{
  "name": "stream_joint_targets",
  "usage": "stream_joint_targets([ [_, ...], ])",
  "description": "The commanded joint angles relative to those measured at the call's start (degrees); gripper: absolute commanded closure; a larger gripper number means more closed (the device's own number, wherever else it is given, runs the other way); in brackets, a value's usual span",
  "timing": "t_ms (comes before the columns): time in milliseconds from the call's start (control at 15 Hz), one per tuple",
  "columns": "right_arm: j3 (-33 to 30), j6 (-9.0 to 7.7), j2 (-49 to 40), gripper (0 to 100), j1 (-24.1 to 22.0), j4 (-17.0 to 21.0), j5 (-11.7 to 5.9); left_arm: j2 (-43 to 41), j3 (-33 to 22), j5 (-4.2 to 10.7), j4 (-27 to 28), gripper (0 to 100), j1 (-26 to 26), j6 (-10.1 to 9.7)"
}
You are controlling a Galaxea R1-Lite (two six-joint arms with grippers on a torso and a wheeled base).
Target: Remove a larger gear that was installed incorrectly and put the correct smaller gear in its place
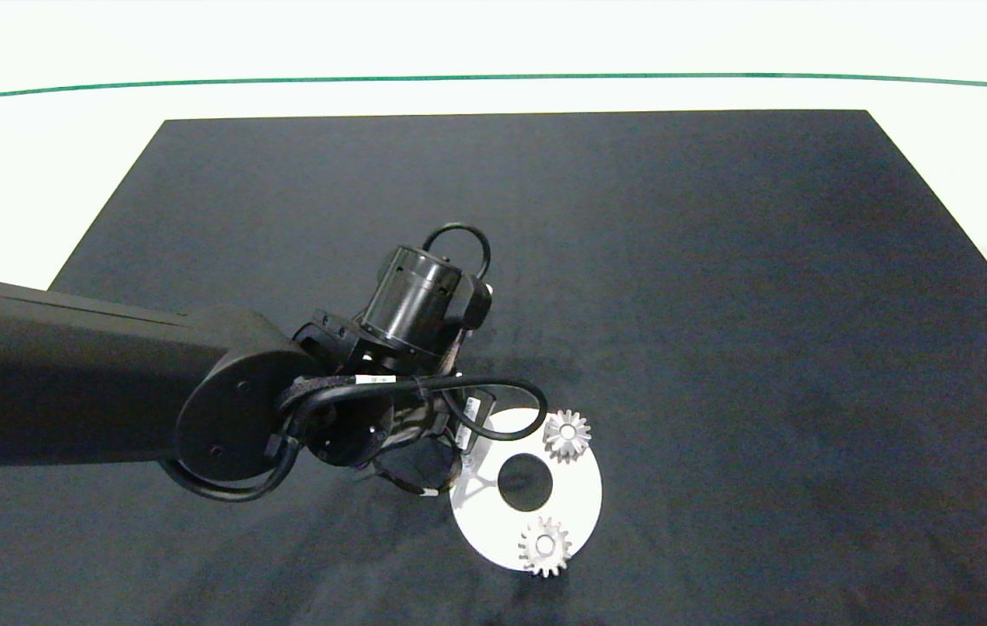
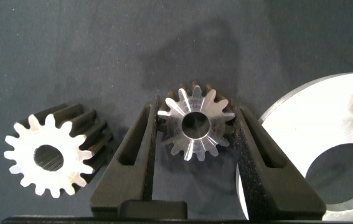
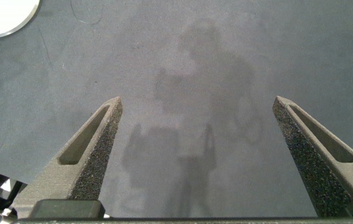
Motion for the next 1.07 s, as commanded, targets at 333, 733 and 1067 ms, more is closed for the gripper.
stream_joint_targets([
  [333, 0.00, -0.05, -0.54, 0, 0.81, 0.07, 0.04, -6.74, -0.01, 0.29, 0.68, 75, 0.66, 0.10],
  [733, 0.09, -0.05, -1.50, 0, 3.09, 0.07, -0.05, -14.83, 6.23, 0.29, 3.40, 75, -1.81, 5.20],
  [1067, -0.09, 0.03, -1.94, 0, 3.27, -1.07, -0.05, -16.67, 10.80, 0.29, 3.31, 75, -10.59, 5.81],
])
